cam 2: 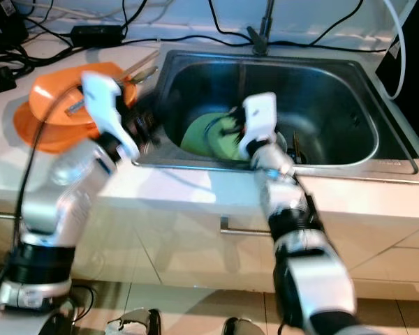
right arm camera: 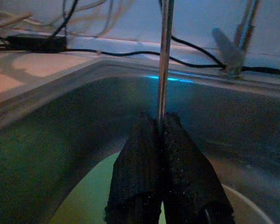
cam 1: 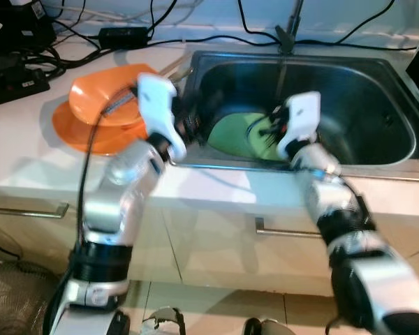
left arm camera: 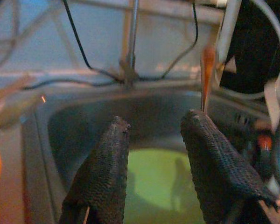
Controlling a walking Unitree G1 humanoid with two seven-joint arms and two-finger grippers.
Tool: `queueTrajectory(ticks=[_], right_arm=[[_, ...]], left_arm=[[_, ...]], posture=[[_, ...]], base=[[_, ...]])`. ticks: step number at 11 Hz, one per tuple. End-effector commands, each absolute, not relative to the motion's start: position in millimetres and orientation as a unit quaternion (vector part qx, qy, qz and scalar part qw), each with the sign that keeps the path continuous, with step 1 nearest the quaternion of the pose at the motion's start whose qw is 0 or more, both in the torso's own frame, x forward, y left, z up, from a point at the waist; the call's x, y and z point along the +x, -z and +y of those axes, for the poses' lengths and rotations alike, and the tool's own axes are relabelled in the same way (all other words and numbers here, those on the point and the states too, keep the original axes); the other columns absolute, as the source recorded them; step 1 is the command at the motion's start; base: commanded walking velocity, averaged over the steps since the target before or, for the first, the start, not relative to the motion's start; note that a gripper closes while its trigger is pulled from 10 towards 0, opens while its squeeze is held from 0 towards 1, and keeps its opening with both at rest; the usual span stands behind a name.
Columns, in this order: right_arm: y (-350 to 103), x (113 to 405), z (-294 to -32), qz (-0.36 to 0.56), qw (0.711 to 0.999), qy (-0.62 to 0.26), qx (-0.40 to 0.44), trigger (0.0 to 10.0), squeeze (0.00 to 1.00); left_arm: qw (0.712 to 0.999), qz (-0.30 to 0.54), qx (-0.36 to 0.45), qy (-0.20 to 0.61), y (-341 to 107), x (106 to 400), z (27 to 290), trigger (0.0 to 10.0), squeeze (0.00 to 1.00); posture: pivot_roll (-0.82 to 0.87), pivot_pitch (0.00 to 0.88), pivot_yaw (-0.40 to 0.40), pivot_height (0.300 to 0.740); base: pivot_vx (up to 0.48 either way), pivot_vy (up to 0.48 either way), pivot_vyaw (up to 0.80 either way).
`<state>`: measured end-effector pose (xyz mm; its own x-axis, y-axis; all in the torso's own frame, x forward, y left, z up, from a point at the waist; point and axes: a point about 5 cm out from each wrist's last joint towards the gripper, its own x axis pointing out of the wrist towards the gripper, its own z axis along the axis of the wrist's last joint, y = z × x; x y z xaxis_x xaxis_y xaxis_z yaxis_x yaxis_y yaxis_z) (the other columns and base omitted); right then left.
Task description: Kitchen organization
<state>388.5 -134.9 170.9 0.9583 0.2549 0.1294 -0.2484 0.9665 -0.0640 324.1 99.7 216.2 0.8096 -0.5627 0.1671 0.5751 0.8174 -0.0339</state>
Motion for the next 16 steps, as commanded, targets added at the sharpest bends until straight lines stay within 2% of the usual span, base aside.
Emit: queueTrajectory(ticks=[1,7,11,16], right_arm=[[-171.6,391.3,-138.5,-0.065,0.991,-0.116,-0.020,10.0,0.00],[-169.6,400.8,-131.2,-0.024,0.994,-0.104,-0.026,10.0,0.00],[-175.5,404.4,-122.5,-0.018,0.993,-0.115,-0.038,10.0,0.00],[-160.4,404.7,-127.1,0.058,0.992,-0.089,-0.067,10.0,0.00]], left_arm=[[0.951,-0.062,-0.030,0.301,-207.3,322.9,97.4,10.0,0.00],[0.939,0.054,0.034,0.337,-155.8,306.5,92.9,10.0,0.00],[0.936,0.080,0.043,0.339,-147.2,302.3,92.3,10.0,0.00],[0.934,0.090,0.049,0.341,-146.2,297.5,90.2,10.0,0.00]], posture=[[0.14,0.084,0.017,0.740],[0.15,0.089,0.008,0.740],[0.17,0.091,0.001,0.740],[0.20,0.079,-0.012,0.740]], base=[[0.000,0.000,0.00],[0.000,0.000,0.00],[0.000,0.000,0.00],[0.000,0.000,0.00]])
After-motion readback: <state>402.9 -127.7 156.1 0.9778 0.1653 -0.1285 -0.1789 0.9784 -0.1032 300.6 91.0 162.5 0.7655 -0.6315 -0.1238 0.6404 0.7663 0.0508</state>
